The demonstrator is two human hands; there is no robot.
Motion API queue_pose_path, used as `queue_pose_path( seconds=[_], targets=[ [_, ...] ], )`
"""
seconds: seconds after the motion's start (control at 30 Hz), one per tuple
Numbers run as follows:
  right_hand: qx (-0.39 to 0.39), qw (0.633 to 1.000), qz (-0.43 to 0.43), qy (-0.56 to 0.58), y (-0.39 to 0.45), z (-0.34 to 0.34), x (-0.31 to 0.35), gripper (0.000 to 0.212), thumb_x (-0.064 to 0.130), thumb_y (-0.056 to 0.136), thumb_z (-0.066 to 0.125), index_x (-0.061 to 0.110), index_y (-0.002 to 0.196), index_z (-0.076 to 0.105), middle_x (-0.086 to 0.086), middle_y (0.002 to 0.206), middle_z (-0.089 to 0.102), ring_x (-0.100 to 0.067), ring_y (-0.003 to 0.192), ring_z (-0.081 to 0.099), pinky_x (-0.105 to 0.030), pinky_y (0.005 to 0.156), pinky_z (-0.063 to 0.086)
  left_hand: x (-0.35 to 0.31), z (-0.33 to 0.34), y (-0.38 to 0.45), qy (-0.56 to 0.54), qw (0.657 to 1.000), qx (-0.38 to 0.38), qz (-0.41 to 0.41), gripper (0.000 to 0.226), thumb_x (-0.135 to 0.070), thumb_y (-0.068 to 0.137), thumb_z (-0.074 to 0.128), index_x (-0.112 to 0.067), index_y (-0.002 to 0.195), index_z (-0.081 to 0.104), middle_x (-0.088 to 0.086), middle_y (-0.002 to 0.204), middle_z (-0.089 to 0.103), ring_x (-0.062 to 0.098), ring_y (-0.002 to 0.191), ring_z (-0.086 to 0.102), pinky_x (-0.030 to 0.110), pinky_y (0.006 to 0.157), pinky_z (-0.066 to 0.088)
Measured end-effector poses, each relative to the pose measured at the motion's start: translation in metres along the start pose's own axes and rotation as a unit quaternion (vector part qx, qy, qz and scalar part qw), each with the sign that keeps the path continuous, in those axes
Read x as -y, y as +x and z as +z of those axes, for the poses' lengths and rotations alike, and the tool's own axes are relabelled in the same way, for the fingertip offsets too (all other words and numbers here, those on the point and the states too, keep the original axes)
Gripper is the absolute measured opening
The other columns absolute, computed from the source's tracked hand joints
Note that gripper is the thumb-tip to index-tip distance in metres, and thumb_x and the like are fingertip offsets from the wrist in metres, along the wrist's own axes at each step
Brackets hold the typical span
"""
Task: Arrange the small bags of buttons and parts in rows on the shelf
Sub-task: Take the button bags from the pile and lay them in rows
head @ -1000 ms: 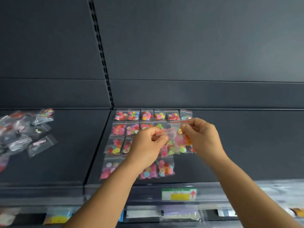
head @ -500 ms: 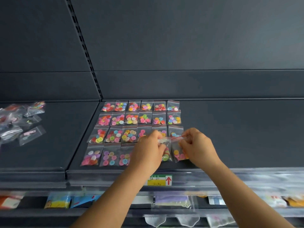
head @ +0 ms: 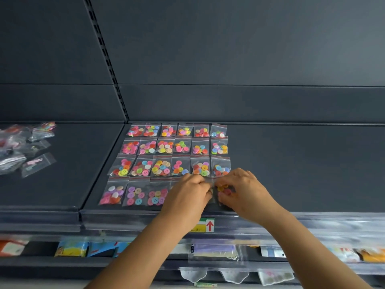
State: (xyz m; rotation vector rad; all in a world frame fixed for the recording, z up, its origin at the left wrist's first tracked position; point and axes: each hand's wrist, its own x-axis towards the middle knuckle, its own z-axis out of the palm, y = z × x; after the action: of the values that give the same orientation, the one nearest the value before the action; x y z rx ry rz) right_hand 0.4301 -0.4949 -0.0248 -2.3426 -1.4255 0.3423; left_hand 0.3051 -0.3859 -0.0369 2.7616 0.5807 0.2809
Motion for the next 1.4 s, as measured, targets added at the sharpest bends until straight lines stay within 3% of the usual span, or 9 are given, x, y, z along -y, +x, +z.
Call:
queue_pose_path(
  seconds=[0.2, 0.37, 0.57, 0.73, 1.07, 1.4],
  targets=[
    [-0.002, 1.0, 0.017, -0.003, 0.001, 0.002, 0.002, 0.023, 0.034, 0.085, 0.06, 0.027, 0.107, 0.065, 0.0, 0.111, 0.051, -0.019, 0.105, 0.046, -0.023, 0.077, 0.04, 0.001, 0.0, -0.001, 0.017, 1.0, 0.002, 0.005, 0.032, -0.03, 0.096, 0.049, -0.016, 0.123, 0.06, -0.005, 0.125, 0.054, 0.015, 0.115, 0.043, 0.03, 0.094, 0.041],
    [-0.005, 1.0, 0.014, -0.018, 0.003, 0.003, 0.003, 0.03, 0.037, 0.085, 0.06, 0.03, 0.114, 0.061, 0.001, 0.114, 0.05, -0.018, 0.109, 0.046, -0.021, 0.076, 0.036, -0.001, -0.004, -0.003, 0.013, 1.0, -0.006, -0.002, 0.034, -0.03, 0.095, 0.05, -0.016, 0.126, 0.057, -0.005, 0.126, 0.053, 0.014, 0.115, 0.043, 0.03, 0.092, 0.043],
    [-0.067, 0.996, -0.048, -0.038, 0.013, 0.001, 0.025, 0.047, 0.045, 0.088, 0.055, 0.031, 0.132, 0.047, 0.006, 0.129, 0.049, -0.016, 0.119, 0.042, -0.027, 0.095, 0.037, 0.009, -0.023, -0.009, 0.047, 0.997, -0.061, -0.023, 0.052, -0.036, 0.094, 0.051, -0.019, 0.142, 0.038, -0.005, 0.139, 0.046, 0.014, 0.127, 0.038, 0.028, 0.105, 0.03],
    [-0.076, 0.991, -0.101, -0.051, 0.031, 0.004, 0.062, 0.06, 0.046, 0.09, 0.05, 0.028, 0.144, 0.029, 0.007, 0.147, 0.035, -0.017, 0.135, 0.03, -0.033, 0.111, 0.023, 0.035, -0.046, -0.021, 0.08, 0.989, -0.106, -0.068, 0.058, -0.042, 0.093, 0.049, -0.022, 0.145, 0.032, -0.005, 0.148, 0.037, 0.013, 0.136, 0.031, 0.028, 0.113, 0.019],
    [-0.035, 0.985, -0.167, -0.038, 0.087, 0.048, 0.179, 0.066, 0.051, 0.092, 0.044, 0.026, 0.148, 0.019, 0.007, 0.153, 0.025, -0.016, 0.142, 0.018, -0.038, 0.117, 0.014, 0.147, -0.104, -0.071, 0.104, 0.974, -0.137, -0.148, 0.058, -0.042, 0.094, 0.047, -0.023, 0.146, 0.03, -0.006, 0.148, 0.037, 0.013, 0.136, 0.029, 0.026, 0.112, 0.019],
    [-0.025, 0.984, -0.176, -0.024, 0.146, 0.119, 0.314, 0.06, 0.045, 0.095, 0.043, 0.023, 0.147, 0.023, 0.006, 0.152, 0.028, -0.014, 0.141, 0.021, -0.03, 0.115, 0.013, 0.295, -0.161, -0.126, 0.101, 0.968, -0.129, -0.192, 0.058, -0.042, 0.095, 0.046, -0.022, 0.146, 0.028, -0.005, 0.147, 0.037, 0.014, 0.134, 0.031, 0.026, 0.11, 0.022]
  ],
)
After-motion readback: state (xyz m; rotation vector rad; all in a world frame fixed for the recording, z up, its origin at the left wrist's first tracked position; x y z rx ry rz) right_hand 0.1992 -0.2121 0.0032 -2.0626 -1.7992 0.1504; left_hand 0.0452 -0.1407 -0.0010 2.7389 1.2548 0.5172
